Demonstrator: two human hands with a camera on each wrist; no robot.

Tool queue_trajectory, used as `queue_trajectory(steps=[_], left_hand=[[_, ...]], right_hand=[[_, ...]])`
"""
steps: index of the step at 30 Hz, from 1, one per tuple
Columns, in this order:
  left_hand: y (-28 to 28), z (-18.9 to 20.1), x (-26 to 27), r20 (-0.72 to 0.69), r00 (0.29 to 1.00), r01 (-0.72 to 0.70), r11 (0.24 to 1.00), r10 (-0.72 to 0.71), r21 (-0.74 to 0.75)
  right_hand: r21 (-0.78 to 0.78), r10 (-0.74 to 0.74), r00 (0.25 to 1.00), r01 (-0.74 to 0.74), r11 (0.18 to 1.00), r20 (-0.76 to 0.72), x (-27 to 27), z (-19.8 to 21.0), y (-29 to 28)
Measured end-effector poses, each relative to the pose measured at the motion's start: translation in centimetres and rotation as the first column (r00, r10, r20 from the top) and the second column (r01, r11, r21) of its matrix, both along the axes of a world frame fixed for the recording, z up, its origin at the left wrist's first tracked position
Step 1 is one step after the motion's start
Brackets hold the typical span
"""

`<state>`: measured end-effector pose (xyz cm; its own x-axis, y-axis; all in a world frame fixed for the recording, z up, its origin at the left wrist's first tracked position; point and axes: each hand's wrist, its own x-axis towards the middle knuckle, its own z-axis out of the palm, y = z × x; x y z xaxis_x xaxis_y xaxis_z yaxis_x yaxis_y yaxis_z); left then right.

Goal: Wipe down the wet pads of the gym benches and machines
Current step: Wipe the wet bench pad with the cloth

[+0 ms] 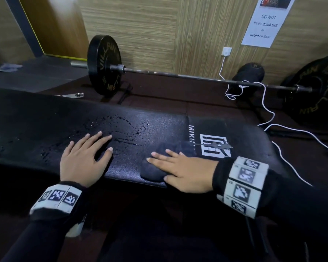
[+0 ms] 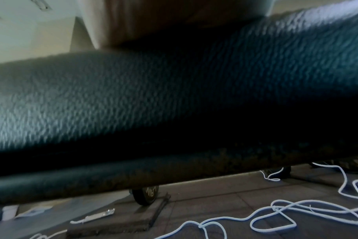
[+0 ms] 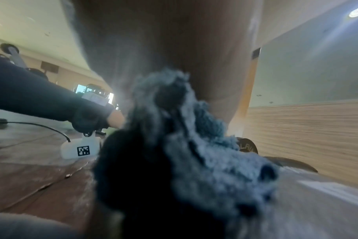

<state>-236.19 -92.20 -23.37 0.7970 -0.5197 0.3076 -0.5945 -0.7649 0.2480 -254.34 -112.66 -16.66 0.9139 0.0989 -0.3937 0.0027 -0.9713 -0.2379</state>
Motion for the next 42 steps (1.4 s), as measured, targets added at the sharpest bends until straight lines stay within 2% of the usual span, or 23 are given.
queue_trajectory(steps=[3, 6, 11, 16, 20, 24, 27, 31, 34, 38, 42], left_hand=[[-0.3, -0.1, -0.8, -0.039, 0.999, -0.027, 0.999, 0.026, -0.025], [-1.3, 0.3, -4.3, -0.069, 0.996, -0.056, 0.993, 0.049, -0.104], [-4.9, 1.0, -12.8, -0.143, 0.987, 0.034, 0.97, -0.071, -0.241], [-8.2, -0.6, -17.9, -0.119, 0.987, 0.091, 0.985, -0.109, -0.147], [-8.2, -2.6, -18.7, -0.023, 1.0, 0.013, 0.982, -0.018, -0.189], [-8.2, -3.2, -20.3, -0.005, 0.988, -0.147, 0.924, 0.155, -0.353], [-9.3, -3.3, -21.1, -0.05, 0.987, -0.159, 0.86, 0.154, -0.484], [-11.3, -3.4, -23.0, -0.208, 0.963, -0.261, 0.781, 0.172, -0.567], [-12.8, -3.4, -24.9, -0.273, 0.953, -0.271, 0.775, 0.132, -0.57], [-13.5, -4.4, -24.7, -0.23, 0.965, -0.238, 0.79, 0.126, -0.565], [-12.3, -4.8, -22.5, -0.211, 0.965, -0.254, 0.742, 0.154, -0.62]], right_hand=[[0.053, -0.014, 0.999, 0.011, 0.999, 0.048, -2.4, -0.4, 0.2], [0.03, -0.006, 0.986, 0.001, 1.0, 0.168, -4.2, -1.2, 0.5], [0.067, -0.026, 0.959, 0.007, 0.998, 0.282, -5.9, -2.7, 0.1], [0.162, -0.223, 0.93, 0.182, 0.97, 0.292, -7.3, -2.3, -2.1], [0.003, -0.332, 0.877, 0.353, 0.936, 0.348, -8.4, -3.3, -4.9], [-0.025, -0.35, 0.848, 0.391, 0.92, 0.398, -8.5, -4.9, -6.2], [-0.013, -0.348, 0.828, 0.393, 0.919, 0.439, -8.5, -5.4, -6.3], [0.036, -0.358, 0.803, 0.389, 0.92, 0.476, -8.6, -5.6, -6.3], [0.049, -0.355, 0.788, 0.384, 0.922, 0.503, -8.7, -5.7, -6.3], [0.051, -0.354, 0.778, 0.385, 0.922, 0.519, -8.8, -6.0, -6.4], [0.092, -0.376, 0.764, 0.388, 0.917, 0.524, -8.9, -6.1, -6.4]])
